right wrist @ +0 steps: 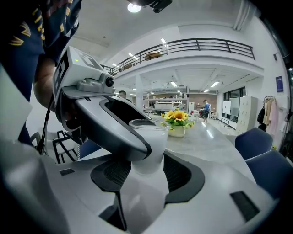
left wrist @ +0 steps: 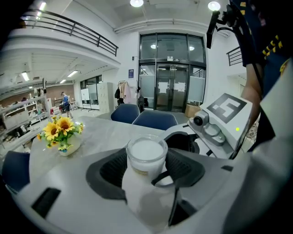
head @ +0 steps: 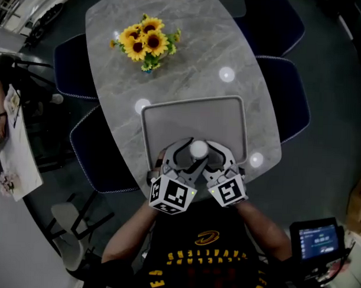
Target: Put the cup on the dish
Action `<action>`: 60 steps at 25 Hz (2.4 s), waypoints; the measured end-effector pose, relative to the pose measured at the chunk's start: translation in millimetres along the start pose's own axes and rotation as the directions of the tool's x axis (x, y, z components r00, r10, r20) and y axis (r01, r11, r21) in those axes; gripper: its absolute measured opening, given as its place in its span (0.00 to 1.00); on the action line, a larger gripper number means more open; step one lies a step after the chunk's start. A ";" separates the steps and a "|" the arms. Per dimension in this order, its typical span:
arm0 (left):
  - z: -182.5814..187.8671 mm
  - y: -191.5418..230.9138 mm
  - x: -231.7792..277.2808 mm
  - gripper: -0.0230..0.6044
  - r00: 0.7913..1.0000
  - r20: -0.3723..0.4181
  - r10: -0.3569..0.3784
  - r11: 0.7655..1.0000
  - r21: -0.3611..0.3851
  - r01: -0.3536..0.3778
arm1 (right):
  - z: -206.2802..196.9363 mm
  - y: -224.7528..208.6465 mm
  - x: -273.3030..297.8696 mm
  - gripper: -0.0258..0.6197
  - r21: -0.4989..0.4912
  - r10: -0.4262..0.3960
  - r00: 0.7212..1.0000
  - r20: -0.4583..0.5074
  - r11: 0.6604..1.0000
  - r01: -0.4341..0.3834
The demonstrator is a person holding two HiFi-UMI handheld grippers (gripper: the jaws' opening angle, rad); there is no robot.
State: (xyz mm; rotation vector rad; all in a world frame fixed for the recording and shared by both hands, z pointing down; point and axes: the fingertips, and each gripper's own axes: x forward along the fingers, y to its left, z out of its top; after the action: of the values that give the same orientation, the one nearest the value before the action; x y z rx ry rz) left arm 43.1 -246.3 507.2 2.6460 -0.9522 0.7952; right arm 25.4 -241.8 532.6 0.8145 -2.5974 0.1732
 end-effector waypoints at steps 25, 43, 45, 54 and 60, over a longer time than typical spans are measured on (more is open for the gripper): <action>-44.9 16.4 31.2 0.45 0.989 -0.146 0.012 0.997 0.083 0.000 | -43.0 -9.3 35.3 0.40 -0.196 -0.049 0.974 -0.221 0.981 0.006; -53.5 15.3 36.1 0.45 0.986 -0.169 0.000 0.998 0.059 0.010 | -53.4 -10.7 35.3 0.40 -0.282 -0.089 0.951 -0.296 0.959 0.003; -53.4 15.7 36.3 0.45 0.986 -0.167 0.004 0.998 0.060 0.006 | -54.2 -10.8 35.7 0.40 -0.279 -0.090 0.952 -0.292 0.960 0.005; -55.3 17.7 39.1 0.45 0.987 -0.158 0.016 0.999 0.045 -0.009 | -54.9 -12.3 37.5 0.40 -0.282 -0.083 0.949 -0.304 0.960 -0.006; -57.2 19.2 40.4 0.45 0.988 -0.149 0.032 0.999 0.046 -0.026 | -58.9 -11.9 40.4 0.40 -0.234 -0.061 0.948 -0.312 0.972 -0.015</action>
State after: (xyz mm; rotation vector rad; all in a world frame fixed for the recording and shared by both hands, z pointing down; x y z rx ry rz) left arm 33.0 -260.9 577.6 2.5704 -0.9463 1.0163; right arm 22.6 -258.7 602.9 0.6698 -2.2509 -0.0103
